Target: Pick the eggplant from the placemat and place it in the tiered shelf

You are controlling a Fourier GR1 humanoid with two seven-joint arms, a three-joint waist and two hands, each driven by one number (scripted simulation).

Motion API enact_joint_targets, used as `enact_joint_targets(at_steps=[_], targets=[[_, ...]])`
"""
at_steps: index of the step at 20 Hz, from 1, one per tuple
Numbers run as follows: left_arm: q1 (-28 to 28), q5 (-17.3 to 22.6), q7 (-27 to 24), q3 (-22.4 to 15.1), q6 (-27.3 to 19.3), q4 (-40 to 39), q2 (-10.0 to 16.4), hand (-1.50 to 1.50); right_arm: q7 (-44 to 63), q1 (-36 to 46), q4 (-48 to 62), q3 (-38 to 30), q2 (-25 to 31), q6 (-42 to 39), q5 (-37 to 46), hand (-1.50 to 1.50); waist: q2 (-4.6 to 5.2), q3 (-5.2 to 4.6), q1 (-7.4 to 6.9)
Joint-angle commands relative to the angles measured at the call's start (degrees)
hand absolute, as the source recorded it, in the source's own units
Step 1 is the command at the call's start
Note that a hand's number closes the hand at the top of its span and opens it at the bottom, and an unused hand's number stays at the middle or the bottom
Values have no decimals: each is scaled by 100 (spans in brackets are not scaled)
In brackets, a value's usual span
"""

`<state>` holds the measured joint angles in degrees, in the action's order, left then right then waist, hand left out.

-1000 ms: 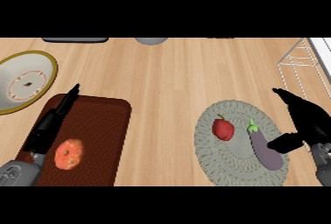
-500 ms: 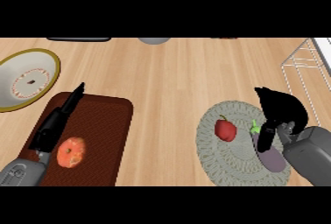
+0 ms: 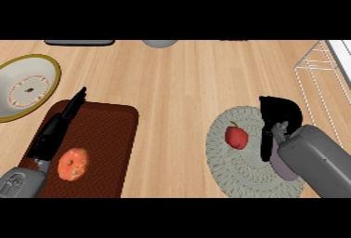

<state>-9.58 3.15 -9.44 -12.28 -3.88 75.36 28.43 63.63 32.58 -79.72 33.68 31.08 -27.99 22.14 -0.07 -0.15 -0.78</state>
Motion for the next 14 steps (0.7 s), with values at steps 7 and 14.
enact_joint_targets(at_steps=[7,14], targets=[[174,-68,166,117,-28,207,-45,0,1440,-156,-368,29,-120,-865,22,-150,-41,6,128],[57,-195,-62,261,46,-28,-144,0,1292,-308,-275,243,-604,-411,945,-150,-3,10,86]])
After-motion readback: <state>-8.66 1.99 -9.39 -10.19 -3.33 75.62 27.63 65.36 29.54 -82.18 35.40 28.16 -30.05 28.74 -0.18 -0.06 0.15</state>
